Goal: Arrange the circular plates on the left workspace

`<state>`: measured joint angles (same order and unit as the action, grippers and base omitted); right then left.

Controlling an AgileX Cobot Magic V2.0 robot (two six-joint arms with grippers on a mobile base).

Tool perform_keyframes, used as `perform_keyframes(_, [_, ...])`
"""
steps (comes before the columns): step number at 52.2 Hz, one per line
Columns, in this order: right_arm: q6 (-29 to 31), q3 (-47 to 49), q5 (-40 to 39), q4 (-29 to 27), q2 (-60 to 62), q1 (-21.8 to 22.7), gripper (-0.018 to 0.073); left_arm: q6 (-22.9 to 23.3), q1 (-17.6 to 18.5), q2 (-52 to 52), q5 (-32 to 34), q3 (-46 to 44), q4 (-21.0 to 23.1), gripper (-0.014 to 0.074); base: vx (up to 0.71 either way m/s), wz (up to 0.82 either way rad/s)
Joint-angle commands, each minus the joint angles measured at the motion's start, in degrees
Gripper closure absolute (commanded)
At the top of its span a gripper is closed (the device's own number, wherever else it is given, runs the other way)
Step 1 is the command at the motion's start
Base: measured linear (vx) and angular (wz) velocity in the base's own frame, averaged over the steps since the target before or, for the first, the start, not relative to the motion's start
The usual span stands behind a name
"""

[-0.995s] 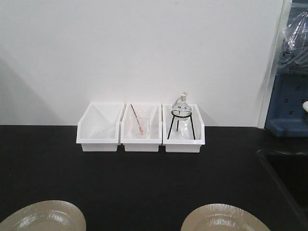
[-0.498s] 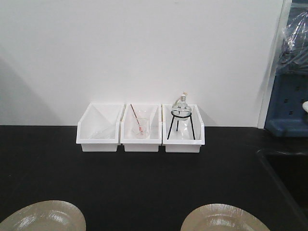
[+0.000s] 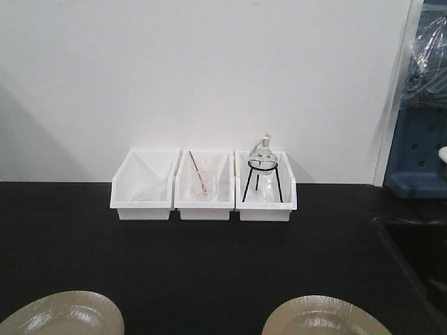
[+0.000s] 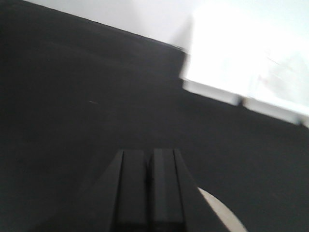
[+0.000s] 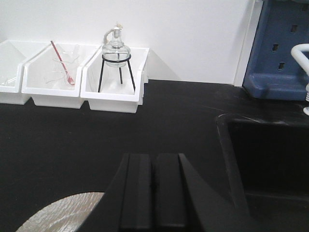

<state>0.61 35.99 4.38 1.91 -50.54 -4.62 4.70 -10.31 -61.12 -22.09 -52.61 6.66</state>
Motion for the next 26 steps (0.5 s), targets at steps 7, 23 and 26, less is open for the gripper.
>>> perform_keyframes(7, [-0.04,2.11,-5.55,0.69,0.40,0.00,0.0563,0.82,-12.74,-7.93,-0.52,-7.97,6.03,0.0605,0.00,0.00])
perform_keyframes(23, [0.05,1.92,-5.48,0.69,0.25,0.00,0.0563,-50.04,-17.31,-25.85,-11.80,-8.03,45.65,0.0605,0.00,0.00])
perform_keyframes(26, [0.05,1.92,-5.48,0.69,0.25,0.00,0.0563,-61.78,-18.98,-29.07,-18.76,-8.03,55.95,0.0605,0.00,0.00])
